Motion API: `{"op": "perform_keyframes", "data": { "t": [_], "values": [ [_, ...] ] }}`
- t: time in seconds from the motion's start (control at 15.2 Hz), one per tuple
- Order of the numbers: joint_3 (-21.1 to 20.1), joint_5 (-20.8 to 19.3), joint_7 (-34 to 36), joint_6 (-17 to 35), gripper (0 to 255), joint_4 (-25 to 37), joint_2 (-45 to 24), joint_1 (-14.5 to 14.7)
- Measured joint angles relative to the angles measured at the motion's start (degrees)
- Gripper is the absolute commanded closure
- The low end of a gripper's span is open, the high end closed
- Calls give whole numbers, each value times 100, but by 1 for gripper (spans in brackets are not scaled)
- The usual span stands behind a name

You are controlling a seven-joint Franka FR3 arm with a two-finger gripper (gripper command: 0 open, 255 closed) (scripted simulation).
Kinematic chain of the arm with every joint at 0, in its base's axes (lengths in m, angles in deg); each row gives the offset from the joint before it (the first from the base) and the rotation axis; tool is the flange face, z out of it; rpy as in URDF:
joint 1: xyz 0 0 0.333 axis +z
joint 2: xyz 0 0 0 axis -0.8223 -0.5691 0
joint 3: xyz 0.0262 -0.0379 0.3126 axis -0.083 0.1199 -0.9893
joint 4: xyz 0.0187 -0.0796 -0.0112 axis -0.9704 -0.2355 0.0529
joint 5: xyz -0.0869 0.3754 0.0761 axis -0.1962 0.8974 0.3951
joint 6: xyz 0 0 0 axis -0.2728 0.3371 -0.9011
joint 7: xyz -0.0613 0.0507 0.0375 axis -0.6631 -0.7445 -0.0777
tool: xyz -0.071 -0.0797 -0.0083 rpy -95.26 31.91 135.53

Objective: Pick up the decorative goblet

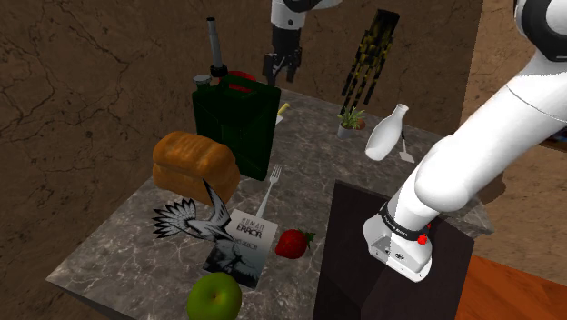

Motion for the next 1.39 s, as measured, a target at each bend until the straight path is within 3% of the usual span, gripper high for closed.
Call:
{"op": "perform_keyframes", "data": {
  "t": [0.46, 1.06, 1.39],
  "values": [
    [-144, -84, 317, 163, 0, 1412, -1494, 140],
    [-190, -254, 594, -190, 0, 3841, -3473, 387],
    [-179, -274, 597, 49, 0, 3853, -3716, 397]
  ]
}}
